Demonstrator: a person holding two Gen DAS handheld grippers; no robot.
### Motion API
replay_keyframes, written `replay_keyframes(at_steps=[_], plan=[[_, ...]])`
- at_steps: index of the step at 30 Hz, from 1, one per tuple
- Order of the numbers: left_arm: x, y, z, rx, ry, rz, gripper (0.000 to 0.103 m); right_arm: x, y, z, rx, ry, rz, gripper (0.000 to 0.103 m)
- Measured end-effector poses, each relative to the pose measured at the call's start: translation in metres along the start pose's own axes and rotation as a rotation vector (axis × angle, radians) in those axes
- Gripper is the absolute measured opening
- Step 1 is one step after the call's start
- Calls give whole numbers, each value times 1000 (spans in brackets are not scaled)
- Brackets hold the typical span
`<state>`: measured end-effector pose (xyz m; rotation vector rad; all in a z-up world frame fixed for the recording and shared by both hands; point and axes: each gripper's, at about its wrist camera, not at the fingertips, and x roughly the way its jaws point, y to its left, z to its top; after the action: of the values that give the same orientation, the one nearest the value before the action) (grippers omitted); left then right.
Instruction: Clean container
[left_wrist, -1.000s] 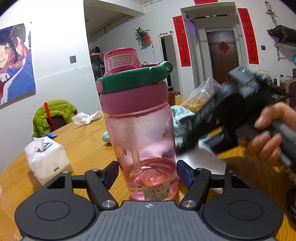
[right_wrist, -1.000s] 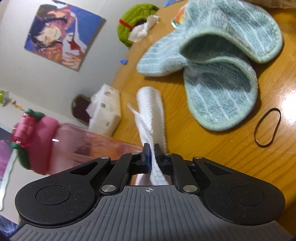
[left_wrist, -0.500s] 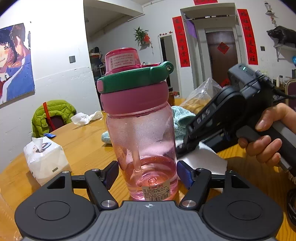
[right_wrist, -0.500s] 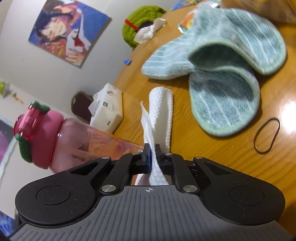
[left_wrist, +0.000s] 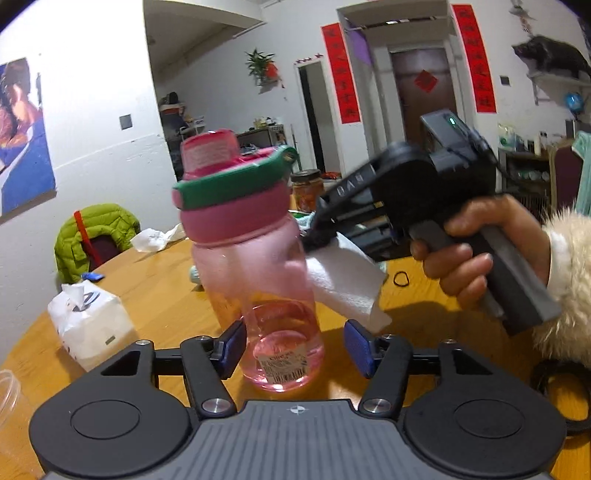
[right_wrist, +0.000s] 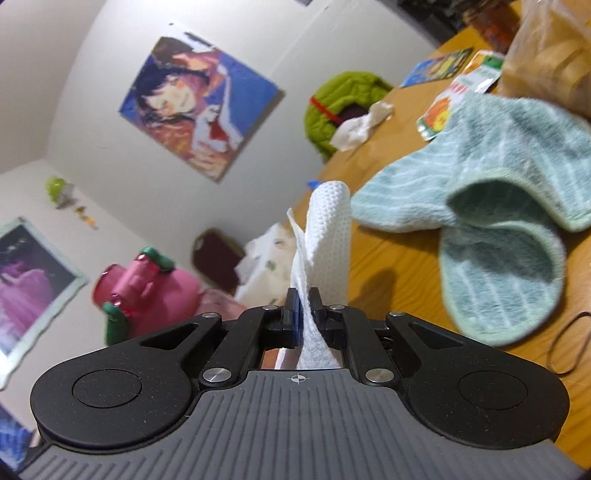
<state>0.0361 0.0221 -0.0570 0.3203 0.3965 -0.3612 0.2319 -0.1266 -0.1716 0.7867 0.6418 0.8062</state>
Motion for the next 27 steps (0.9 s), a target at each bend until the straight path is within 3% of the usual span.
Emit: replay_keyframes(at_steps=[5,8,13,16,19,21,24,27], plan=[[11,5,-5,3,-34,38,64,-4,4,3,-30,53,7,9],[19,12,-6,-15,-42,69,64,-11,7,5,-52,143,8,9],[25,20,-7,-52,-31,72,65,-6,34,-11,-223,265,-10,9],[32,17,-6,-29,-8,82,67,-7,37,-13,-249,258,-47,9],[32,13,-7,-17,0,89,68,-17,32,-9,-222,162,-54,11],[30,13,-7,-27,-2,83,68,-19,26,-6,-201,146,-60,13],[28,12,-7,-26,-3,85,68,-13,28,-9,-277,178,-209,40],[29,12,-7,-24,-1,87,69,-12,38,-15,-395,141,-376,45]])
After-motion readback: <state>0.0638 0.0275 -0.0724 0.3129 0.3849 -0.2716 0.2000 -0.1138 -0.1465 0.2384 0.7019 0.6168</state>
